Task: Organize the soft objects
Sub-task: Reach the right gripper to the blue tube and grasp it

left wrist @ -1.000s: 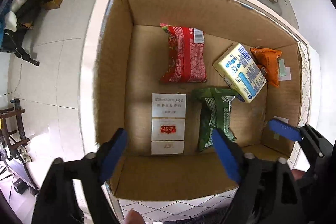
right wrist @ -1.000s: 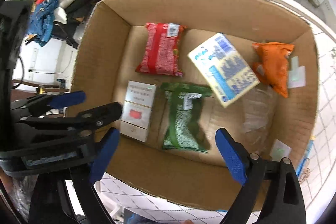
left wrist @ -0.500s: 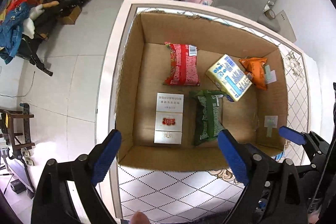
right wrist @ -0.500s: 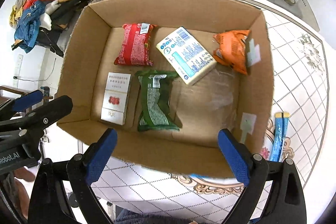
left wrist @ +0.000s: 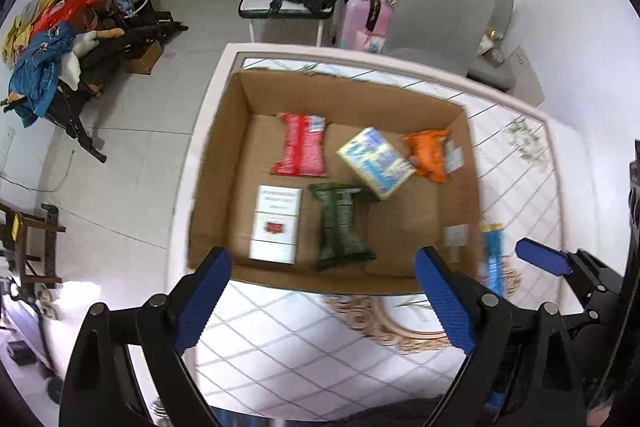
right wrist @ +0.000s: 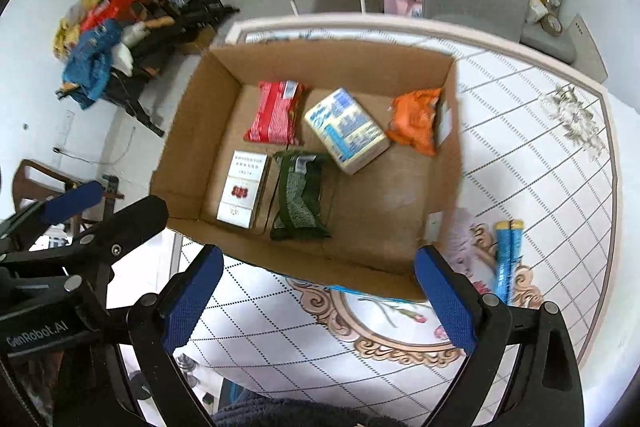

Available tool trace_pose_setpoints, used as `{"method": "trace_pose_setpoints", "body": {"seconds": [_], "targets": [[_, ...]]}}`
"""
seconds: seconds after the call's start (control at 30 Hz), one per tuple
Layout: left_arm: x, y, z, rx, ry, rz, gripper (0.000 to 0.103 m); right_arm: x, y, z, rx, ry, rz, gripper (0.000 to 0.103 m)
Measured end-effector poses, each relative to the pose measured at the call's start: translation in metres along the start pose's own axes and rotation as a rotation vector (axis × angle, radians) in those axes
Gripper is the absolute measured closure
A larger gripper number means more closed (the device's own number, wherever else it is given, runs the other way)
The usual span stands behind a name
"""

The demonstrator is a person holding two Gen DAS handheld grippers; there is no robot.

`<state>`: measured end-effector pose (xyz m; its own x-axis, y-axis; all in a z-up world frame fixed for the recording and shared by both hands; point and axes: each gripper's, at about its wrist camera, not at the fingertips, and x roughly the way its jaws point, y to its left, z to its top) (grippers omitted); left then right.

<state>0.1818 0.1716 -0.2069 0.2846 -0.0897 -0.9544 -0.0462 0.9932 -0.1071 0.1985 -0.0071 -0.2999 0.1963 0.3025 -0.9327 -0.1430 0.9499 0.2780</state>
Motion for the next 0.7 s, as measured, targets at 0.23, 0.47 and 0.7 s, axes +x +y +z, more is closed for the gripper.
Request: {"method": "trace_pose_setpoints", "body": {"seconds": [0.23,0.47,0.7], "targets": [[0.005,-0.071,-0.031,0.014,0.016,-0.013,0.009,-0.023,-0.123,-0.038,0.132,0.020,-0.060,0.005],[0.080,-0.138,-0.082,0.008,0.180,0.009,0.009,0.066,-0.224,-0.077,0.227,0.225,-0.038,0.012],[0.102,-0.194,-0.085,0.146,0.167,0.166,0.009,0.137,-0.257,-0.092,0.240,0.323,-0.001,0.046]]}}
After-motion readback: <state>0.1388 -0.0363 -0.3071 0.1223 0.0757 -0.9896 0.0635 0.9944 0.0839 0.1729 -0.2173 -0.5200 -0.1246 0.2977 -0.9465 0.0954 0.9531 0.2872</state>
